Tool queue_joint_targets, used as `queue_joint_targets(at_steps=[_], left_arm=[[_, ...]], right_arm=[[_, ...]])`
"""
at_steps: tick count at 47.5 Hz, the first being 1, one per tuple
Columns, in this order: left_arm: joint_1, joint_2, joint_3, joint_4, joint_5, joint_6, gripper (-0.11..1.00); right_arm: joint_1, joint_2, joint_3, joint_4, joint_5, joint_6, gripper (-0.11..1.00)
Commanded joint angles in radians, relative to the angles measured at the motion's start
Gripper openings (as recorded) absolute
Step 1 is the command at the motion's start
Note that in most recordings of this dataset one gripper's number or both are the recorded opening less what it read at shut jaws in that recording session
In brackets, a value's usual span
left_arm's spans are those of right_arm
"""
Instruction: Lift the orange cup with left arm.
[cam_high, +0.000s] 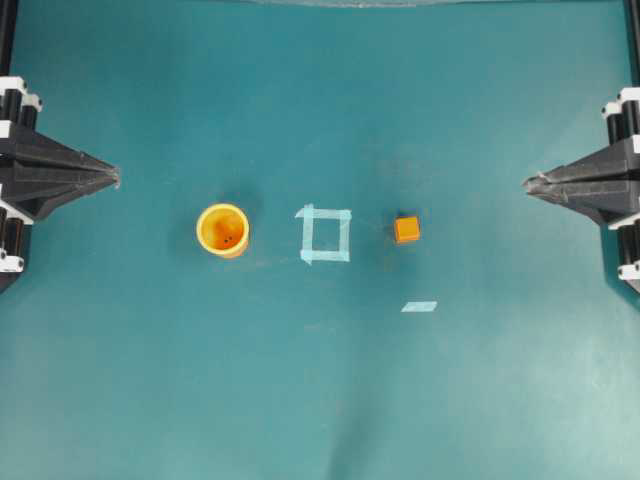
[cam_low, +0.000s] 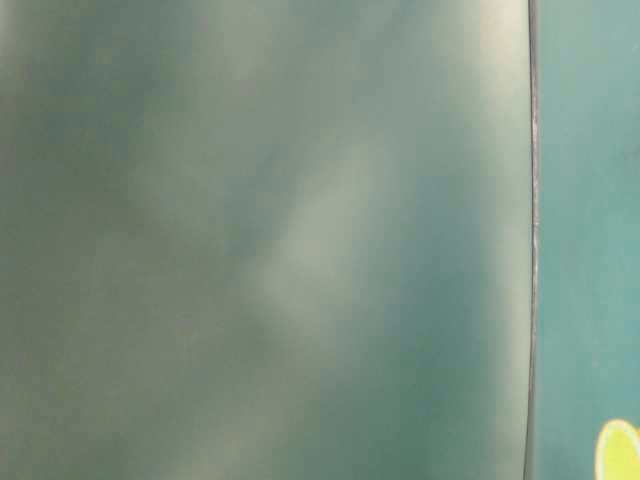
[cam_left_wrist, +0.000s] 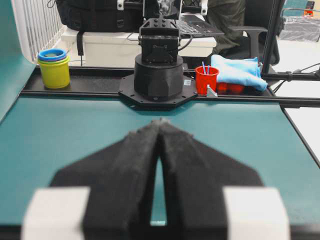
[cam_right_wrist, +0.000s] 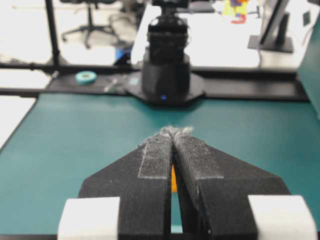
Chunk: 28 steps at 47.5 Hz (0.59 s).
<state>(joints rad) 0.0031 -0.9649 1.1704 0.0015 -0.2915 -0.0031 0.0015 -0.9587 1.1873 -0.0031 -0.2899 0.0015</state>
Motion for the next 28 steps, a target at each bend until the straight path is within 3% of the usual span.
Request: queue_joint_targets(at_steps=[1, 12, 28], left_arm=[[-0.003, -0.002, -0.014, 0.008, 0.066, 0.000, -0.01], [-0.005, -0.023, -0.020, 0.008, 0.173, -0.006, 0.00], [-0.005, -0.017, -0.017, 0.008, 0.250, -0.005, 0.00]], right_arm=[[0.003, 0.006, -0.035, 0.000, 0.002, -0.002, -0.01], [0.002, 0.029, -0.061, 0.002, 0.095, -0.005, 0.00], [0.002, 0.031, -0.064, 0.000, 0.098, -0.006, 0.00]])
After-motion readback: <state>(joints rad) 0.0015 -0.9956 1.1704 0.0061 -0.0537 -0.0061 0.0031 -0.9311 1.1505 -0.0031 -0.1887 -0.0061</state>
